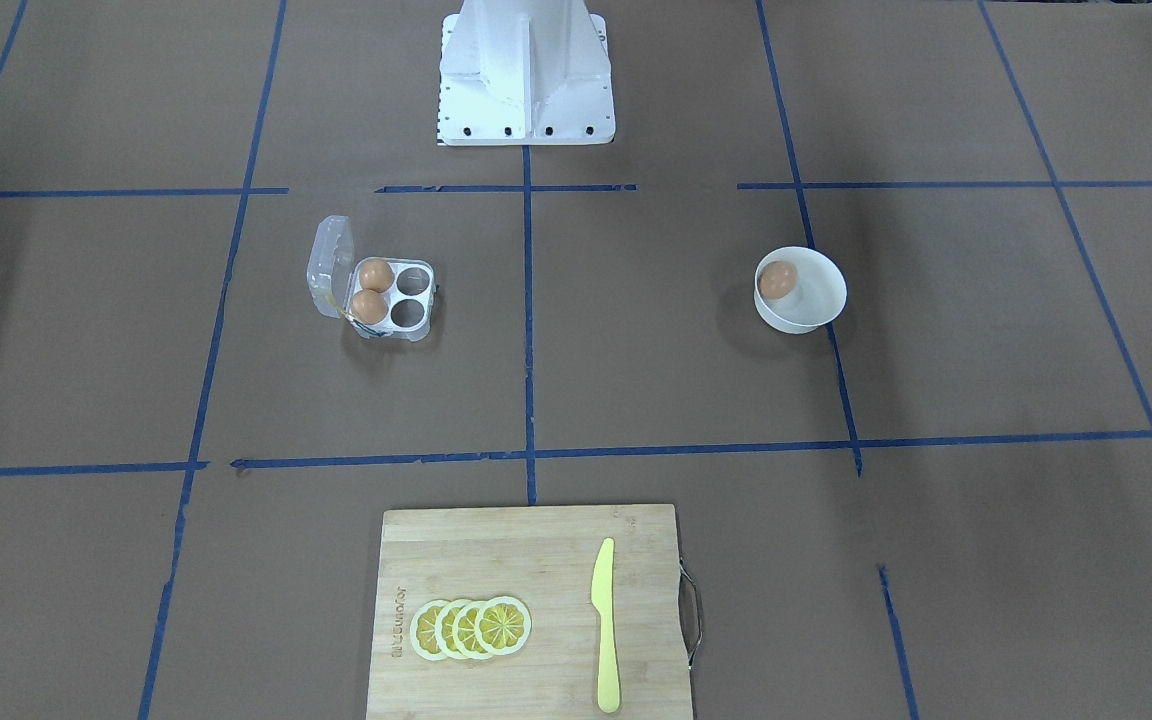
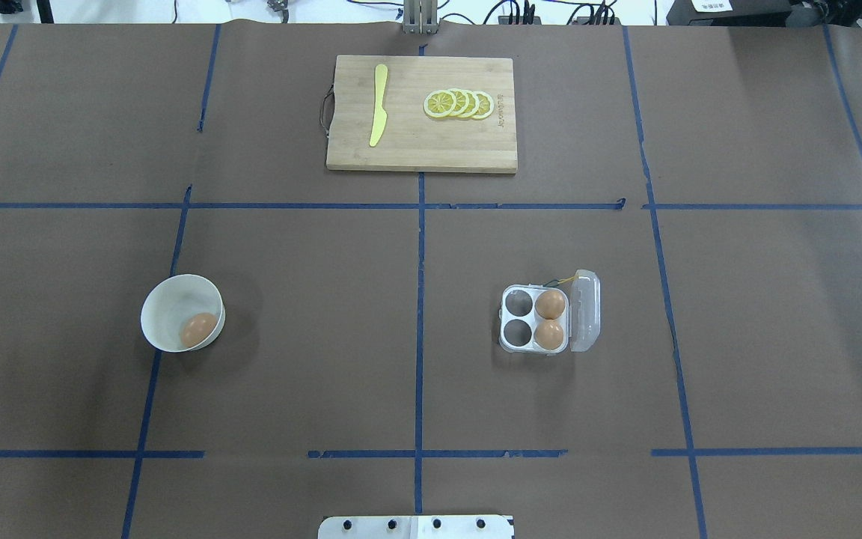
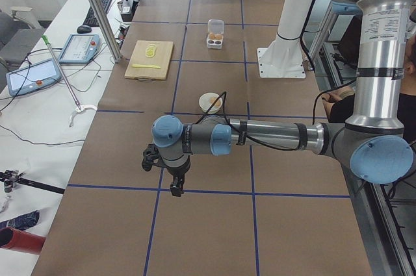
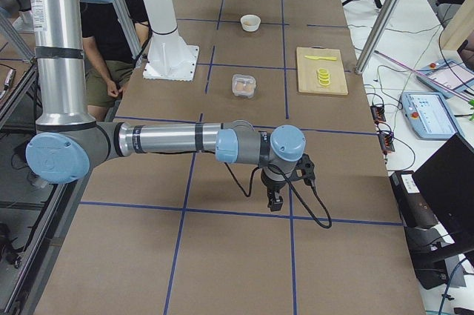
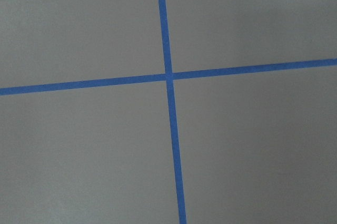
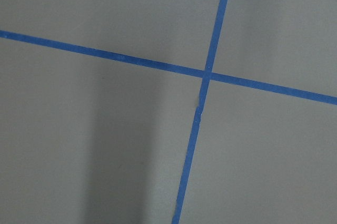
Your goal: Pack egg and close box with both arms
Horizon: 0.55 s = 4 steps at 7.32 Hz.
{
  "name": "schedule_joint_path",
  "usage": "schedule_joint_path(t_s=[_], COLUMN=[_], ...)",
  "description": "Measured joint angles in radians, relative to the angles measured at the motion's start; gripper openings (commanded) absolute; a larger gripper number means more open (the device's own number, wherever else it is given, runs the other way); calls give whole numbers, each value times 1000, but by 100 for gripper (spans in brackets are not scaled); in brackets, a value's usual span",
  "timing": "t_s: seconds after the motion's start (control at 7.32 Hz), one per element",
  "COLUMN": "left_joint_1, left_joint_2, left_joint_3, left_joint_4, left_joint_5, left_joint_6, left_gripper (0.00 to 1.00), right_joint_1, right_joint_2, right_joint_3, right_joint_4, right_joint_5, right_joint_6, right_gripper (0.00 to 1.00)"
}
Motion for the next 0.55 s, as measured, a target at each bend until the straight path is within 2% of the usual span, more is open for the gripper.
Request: schedule_joint_path(t_s=[0.55], left_joint_1=[-6], left_joint_2=[-11], left_joint_3=[-43], left_joint_4=[21], left_joint_5=[-3], left_joint_6=[74], left_gripper=[100], right_joint_1=[3], right_joint_2=[-4], right_joint_3=[-6], right_joint_4=[0], right_joint_5=[-2], right_joint_6=[9], right_gripper=[100])
